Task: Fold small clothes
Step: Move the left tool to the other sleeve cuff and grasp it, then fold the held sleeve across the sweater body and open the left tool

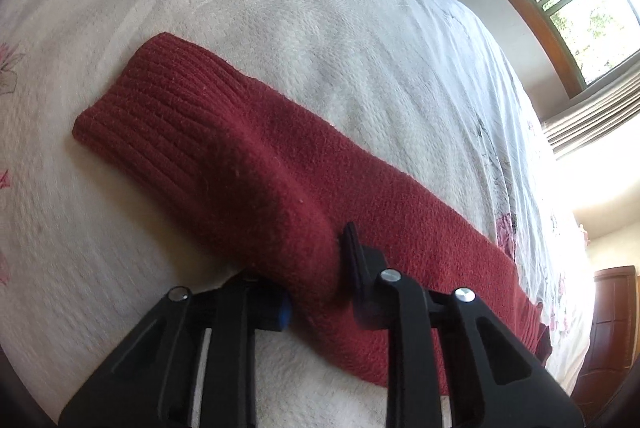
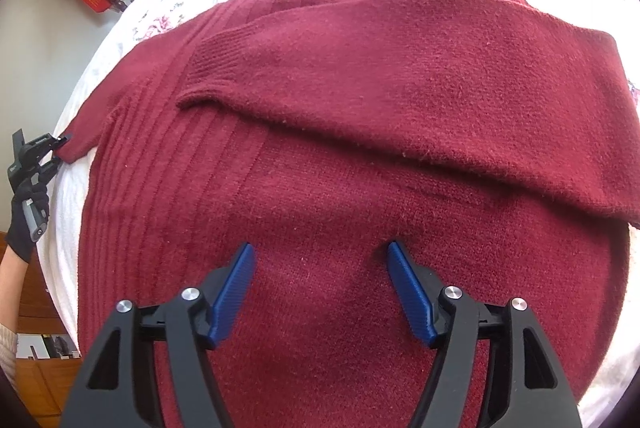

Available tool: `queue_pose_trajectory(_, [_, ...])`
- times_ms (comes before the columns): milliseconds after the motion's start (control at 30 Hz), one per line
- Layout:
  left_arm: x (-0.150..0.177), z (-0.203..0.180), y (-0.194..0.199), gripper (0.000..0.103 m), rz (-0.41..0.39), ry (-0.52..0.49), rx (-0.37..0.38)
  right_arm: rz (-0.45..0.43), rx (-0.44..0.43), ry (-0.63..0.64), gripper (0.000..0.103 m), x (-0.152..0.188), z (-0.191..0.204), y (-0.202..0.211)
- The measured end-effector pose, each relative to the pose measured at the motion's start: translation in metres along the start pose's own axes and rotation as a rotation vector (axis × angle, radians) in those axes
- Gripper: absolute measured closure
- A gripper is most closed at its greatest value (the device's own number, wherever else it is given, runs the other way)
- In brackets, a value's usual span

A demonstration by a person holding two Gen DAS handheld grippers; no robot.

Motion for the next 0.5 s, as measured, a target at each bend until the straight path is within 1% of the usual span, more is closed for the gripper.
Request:
queue_pose_trajectory(67, [-0.003,-0.011,0.006,0.093,-0.025,-0.021,-0.007,-0.002,-0.002,-0.002,0.034,0.001,-0.001,0.001])
queue_pose_trajectory(200, [-0.006,-0.049,0.022,0.095,-0.062,-0.101,0.029,-0.009,-0.010,-0.004,0.034,0.004,-0.002,0.008])
queue_pose_trajectory(333, [0.001,-0.104,0.033,0.095,-0.074,-0.207,0.093,-0.020,-0.016,-0.002,0.035,0.009,-0.005,0.016])
queue_pose_trajectory(500, [0.025,-0.181,0.032,0.095,-0.054,-0.314,0.195,-0.032,-0.013,-0.014,0.035,0.014,-0.016,0.027])
Point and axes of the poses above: each gripper's, at about its wrist camera, not at the fingertips, and y roughly against the way its jaws point, z to its left, x to its underside, the point moved 5 cm from there along -y, roughly the way its jaws point, and after that the axes turned 14 degrees about -y, right-handed, at the moved point
